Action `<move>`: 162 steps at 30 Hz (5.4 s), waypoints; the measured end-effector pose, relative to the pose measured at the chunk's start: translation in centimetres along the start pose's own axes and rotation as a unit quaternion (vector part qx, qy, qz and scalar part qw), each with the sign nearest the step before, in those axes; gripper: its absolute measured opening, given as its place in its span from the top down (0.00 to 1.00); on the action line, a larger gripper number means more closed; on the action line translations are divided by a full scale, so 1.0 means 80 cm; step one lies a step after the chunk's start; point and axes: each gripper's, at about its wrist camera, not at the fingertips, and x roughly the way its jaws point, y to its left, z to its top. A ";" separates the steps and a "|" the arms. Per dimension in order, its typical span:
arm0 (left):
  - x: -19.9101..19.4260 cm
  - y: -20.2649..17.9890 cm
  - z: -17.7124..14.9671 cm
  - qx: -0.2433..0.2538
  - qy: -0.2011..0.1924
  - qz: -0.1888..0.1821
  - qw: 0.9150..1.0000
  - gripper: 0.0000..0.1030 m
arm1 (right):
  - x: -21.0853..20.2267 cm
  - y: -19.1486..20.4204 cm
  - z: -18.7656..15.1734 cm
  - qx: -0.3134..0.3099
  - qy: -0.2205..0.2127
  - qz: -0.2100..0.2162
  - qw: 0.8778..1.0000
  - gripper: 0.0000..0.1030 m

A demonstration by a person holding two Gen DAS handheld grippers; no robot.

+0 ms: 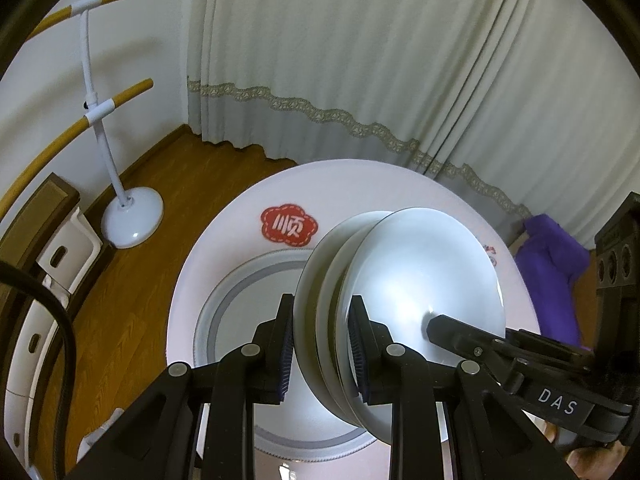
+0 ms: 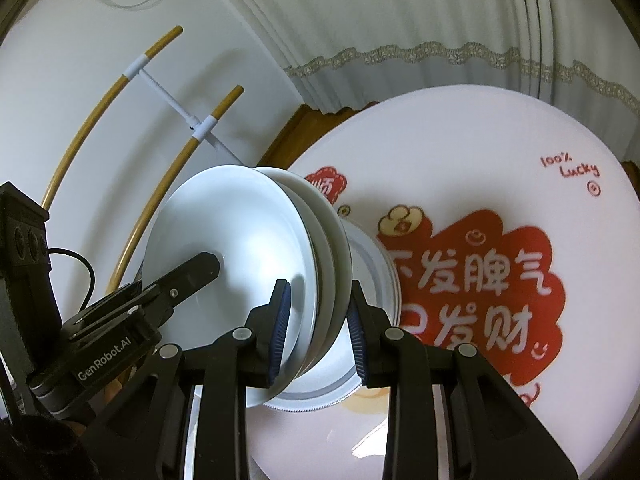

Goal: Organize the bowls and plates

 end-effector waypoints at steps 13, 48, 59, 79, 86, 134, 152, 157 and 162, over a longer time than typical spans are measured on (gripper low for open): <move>0.004 0.019 -0.010 -0.005 0.016 0.001 1.000 0.79 | 0.020 0.006 -0.017 0.005 0.017 -0.003 1.000 0.72; 0.056 0.028 0.003 -0.019 0.045 0.001 0.999 0.79 | 0.058 0.002 -0.021 0.011 0.051 -0.012 0.999 0.72; 0.061 0.031 0.002 -0.023 0.044 0.001 0.999 0.79 | 0.062 0.004 -0.021 0.009 0.053 -0.014 0.998 0.72; 0.069 0.039 0.007 -0.042 0.046 -0.002 0.998 0.78 | 0.063 0.004 -0.010 0.015 0.051 -0.013 0.998 0.72; 0.073 0.043 0.011 -0.046 0.046 -0.001 0.998 0.77 | 0.066 0.008 -0.003 0.013 0.055 -0.016 0.998 0.71; 0.071 0.049 0.024 -0.067 0.039 0.006 0.997 0.53 | 0.076 0.013 0.014 0.002 0.058 -0.027 0.998 0.66; 0.011 0.032 -0.027 -0.073 -0.019 0.040 0.996 0.27 | 0.011 0.026 -0.010 -0.011 0.018 -0.013 1.000 0.43; -0.024 0.027 -0.054 -0.063 -0.057 0.054 0.995 0.19 | -0.016 0.030 -0.025 -0.019 -0.001 -0.010 1.000 0.35; -0.060 0.015 -0.089 -0.057 -0.095 0.083 0.990 0.15 | -0.041 0.029 -0.047 -0.027 -0.019 -0.008 0.999 0.26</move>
